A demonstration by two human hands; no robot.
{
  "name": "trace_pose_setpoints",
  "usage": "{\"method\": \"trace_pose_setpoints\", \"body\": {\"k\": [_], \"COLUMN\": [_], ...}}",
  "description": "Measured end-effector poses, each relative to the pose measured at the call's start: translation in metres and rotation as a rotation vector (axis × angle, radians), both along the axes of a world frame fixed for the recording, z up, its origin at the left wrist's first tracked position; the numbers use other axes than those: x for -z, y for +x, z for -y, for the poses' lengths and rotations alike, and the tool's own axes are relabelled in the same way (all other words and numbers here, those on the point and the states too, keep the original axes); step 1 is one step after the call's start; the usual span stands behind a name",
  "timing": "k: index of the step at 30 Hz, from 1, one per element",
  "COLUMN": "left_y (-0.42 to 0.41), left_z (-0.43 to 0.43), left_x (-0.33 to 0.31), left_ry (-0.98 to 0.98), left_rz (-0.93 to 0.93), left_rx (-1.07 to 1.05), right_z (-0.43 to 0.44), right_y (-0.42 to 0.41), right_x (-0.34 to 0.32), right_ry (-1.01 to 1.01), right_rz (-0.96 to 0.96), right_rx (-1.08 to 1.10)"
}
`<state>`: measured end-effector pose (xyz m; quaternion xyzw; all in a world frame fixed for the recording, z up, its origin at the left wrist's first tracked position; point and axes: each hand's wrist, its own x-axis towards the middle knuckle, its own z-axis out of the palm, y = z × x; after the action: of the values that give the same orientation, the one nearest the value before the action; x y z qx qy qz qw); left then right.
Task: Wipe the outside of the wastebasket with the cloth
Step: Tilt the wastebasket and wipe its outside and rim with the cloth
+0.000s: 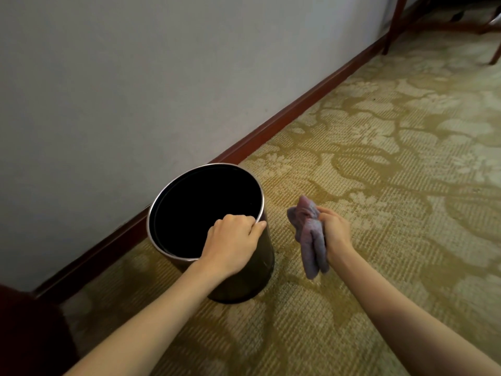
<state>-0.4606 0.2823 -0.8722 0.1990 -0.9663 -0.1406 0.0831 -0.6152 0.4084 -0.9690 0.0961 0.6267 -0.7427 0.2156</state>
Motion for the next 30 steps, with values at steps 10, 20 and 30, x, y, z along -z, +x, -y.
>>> {"method": "trace_pose_setpoints", "body": {"k": [10, 20, 30], "left_y": [-0.004, 0.010, 0.046], "left_z": [0.011, 0.072, 0.129], "left_x": [0.005, -0.023, -0.032], "left_ry": [-0.026, 0.196, 0.526], "left_rz": [-0.019, -0.331, -0.363], "left_rx": [-0.057, -0.211, -0.391], "right_z": [0.003, 0.017, 0.049], "right_y": [0.001, 0.002, 0.006], "right_x": [0.000, -0.018, -0.037], "right_ry": [0.001, 0.039, 0.050], "right_rz": [0.027, -0.082, -0.194], "right_rx": [-0.025, -0.115, -0.164]}}
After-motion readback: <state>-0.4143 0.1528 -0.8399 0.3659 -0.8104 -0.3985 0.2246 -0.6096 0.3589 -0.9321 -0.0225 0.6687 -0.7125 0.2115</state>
